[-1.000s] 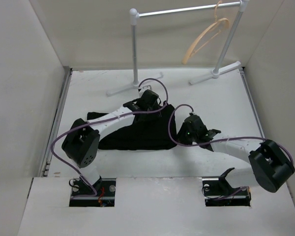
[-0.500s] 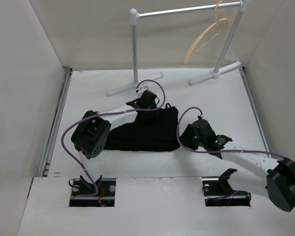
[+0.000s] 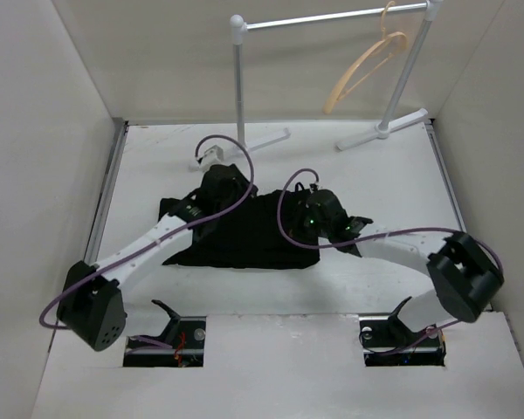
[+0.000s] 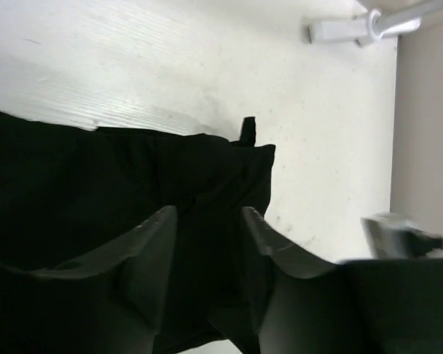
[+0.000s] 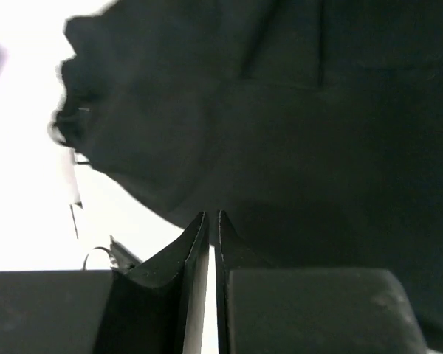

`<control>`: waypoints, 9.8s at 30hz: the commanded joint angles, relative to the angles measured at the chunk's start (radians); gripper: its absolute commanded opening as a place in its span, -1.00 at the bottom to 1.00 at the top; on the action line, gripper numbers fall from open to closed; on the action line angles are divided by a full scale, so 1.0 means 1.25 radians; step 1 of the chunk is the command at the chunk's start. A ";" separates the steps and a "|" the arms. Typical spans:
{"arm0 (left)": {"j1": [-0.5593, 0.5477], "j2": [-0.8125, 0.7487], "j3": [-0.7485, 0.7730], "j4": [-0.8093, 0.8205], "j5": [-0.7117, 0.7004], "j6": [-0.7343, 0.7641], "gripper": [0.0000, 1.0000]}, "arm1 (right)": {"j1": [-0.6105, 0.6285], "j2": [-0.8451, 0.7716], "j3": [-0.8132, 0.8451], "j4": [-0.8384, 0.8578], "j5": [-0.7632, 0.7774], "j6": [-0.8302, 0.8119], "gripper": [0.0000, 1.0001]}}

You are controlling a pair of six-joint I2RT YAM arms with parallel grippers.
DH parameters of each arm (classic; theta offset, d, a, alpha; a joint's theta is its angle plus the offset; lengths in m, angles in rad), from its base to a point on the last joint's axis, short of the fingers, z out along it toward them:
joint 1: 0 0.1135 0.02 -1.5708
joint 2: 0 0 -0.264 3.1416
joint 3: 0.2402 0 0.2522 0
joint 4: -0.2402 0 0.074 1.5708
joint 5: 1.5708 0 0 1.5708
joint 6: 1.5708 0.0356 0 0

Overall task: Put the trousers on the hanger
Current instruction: Fold the trousers at the center of the board, then pick up the hanger from the clothesline, then place the trousers on the hanger.

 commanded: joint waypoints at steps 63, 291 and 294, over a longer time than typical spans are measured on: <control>0.408 -0.238 -0.405 -0.034 0.145 -0.016 -0.25 | -0.101 0.103 -0.221 0.262 -0.020 0.168 -0.60; -0.170 -0.155 -0.243 -0.077 -0.229 0.105 -1.00 | -0.428 -0.057 -0.243 0.130 -0.100 -0.095 -0.77; -0.178 -0.167 -0.249 -0.102 -0.265 0.113 -1.00 | -0.428 -0.055 -0.242 0.130 -0.095 -0.092 -0.77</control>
